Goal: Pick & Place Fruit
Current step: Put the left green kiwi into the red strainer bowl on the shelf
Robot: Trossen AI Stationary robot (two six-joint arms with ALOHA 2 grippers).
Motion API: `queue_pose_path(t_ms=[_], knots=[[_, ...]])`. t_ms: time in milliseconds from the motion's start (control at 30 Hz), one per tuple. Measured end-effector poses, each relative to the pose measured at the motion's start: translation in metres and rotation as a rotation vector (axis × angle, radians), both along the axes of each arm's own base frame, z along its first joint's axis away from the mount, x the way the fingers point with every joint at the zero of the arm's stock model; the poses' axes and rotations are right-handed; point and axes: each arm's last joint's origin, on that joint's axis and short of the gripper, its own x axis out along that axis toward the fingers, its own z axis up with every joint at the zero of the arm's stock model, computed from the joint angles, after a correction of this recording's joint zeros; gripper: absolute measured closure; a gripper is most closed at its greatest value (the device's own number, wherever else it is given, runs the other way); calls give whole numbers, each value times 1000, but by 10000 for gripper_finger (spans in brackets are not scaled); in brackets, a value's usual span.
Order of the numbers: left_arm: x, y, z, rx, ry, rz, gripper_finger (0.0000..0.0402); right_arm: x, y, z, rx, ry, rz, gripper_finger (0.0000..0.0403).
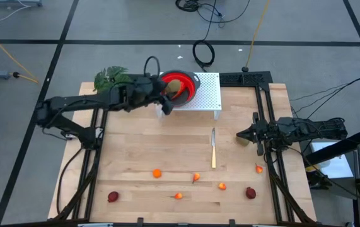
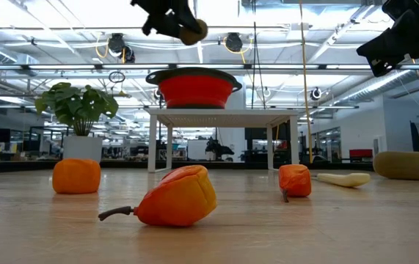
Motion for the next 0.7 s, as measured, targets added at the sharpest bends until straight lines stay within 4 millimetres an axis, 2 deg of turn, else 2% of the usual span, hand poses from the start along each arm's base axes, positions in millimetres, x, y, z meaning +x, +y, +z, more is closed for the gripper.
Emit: queue_pose_path(t_ms=[333,700], knots=[[28,30,-7,-41,62,-23,201,0,0,0,0,2,0,403],[44,39,-32,-105,126,-61,201,0,0,-1,-1,7,0,403]])
